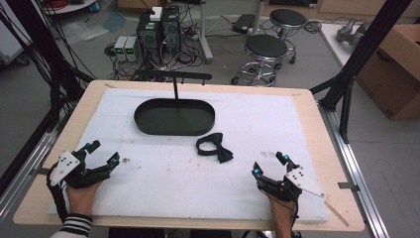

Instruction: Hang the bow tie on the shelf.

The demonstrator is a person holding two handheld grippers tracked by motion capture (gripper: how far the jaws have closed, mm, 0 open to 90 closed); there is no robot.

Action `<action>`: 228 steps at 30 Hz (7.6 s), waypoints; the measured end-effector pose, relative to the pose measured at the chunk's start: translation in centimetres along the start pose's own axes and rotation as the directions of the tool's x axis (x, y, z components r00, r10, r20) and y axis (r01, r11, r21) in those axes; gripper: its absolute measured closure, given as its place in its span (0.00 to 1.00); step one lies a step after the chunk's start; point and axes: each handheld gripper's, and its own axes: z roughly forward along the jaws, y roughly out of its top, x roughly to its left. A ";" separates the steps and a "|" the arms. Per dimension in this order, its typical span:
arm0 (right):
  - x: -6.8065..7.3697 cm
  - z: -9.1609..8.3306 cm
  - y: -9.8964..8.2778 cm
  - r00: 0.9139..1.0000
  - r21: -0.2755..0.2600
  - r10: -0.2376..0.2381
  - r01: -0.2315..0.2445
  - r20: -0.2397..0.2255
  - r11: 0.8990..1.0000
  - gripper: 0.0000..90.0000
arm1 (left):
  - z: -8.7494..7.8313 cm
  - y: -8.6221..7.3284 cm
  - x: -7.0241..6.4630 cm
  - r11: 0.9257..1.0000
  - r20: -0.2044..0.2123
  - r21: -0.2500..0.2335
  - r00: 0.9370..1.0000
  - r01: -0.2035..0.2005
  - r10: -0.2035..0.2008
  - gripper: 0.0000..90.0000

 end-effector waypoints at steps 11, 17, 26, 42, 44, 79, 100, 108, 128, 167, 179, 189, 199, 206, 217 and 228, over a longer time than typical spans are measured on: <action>0.0 0.0 0.0 1.000 -0.009 -0.004 0.004 0.008 1.000 0.12 | 0.0 0.0 -0.1 1.000 0.000 -0.009 1.000 -0.008 0.008 0.17; 0.1 0.0 0.0 1.000 -0.010 -0.018 0.018 0.011 1.000 0.12 | 0.0 0.0 -0.1 1.000 -0.001 -0.009 1.000 -0.006 0.006 0.17; 0.3 -0.1 -0.1 0.999 -0.016 -0.036 0.036 0.013 0.999 0.12 | 0.0 0.0 -0.1 1.000 0.000 -0.008 1.000 -0.011 0.011 0.17; 1.0 1.7 2.3 0.999 0.065 -0.049 0.050 -0.014 0.997 0.12 | 0.0 0.0 -0.1 1.000 0.001 -0.009 1.000 -0.012 0.012 0.18; 1.2 2.2 2.9 0.998 0.080 -0.052 0.054 -0.020 0.995 0.12 | 0.0 0.0 -0.1 1.000 0.001 -0.009 1.000 -0.012 0.012 0.18; 2.7 11.6 6.1 0.990 0.536 0.017 0.063 -0.143 0.842 0.40 | 0.0 0.0 -0.2 1.000 0.004 -0.006 1.000 -0.018 0.018 0.18; 2.2 13.6 3.7 0.978 0.722 0.121 0.039 -0.169 0.691 0.61 | 0.0 0.0 -0.1 1.000 0.006 -0.001 1.000 -0.014 0.014 0.18; 2.4 14.0 3.2 0.976 0.750 0.124 0.054 -0.180 0.659 0.66 | 0.0 0.0 -0.1 1.000 0.007 -0.001 1.000 -0.013 0.013 0.18; 3.0 14.1 3.1 0.965 0.783 0.157 0.069 -0.209 0.618 0.91 | 0.0 0.0 -0.1 1.000 0.005 -0.002 1.000 -0.014 0.014 0.17; 3.9 14.3 2.8 0.974 0.777 0.097 0.102 -0.205 0.622 0.84 | 0.0 0.0 -0.1 1.000 0.009 -0.001 1.000 -0.016 0.016 0.18; 4.6 14.3 3.0 0.973 0.765 0.065 0.132 -0.221 0.631 0.91 | 0.0 0.0 -0.1 1.000 0.009 -0.001 1.000 -0.016 0.016 0.18; 5.2 13.9 4.1 0.966 0.690 0.022 0.167 -0.257 0.704 0.92 | 0.0 0.0 -0.1 1.000 0.009 -0.001 1.000 -0.017 0.017 0.18; 5.4 13.3 5.1 0.965 0.578 -0.015 0.170 -0.262 0.798 0.92 | 0.0 0.0 -0.1 1.000 0.009 -0.001 1.000 -0.017 0.017 0.18; 5.8 12.4 6.1 0.959 0.428 -0.072 0.189 -0.276 0.884 0.91 | 0.0 0.0 -0.1 1.000 0.010 -0.001 1.000 -0.016 0.016 0.18; 6.7 11.5 8.1 0.956 0.230 -0.163 0.220 -0.245 0.948 0.92 | 0.0 0.0 -0.1 1.000 0.010 -0.001 1.000 -0.017 0.017 0.18; 7.0 12.4 10.0 0.950 0.196 -0.187 0.239 -0.251 0.951 0.92 | 0.0 0.0 -0.1 1.000 0.011 0.000 1.000 -0.017 0.017 0.18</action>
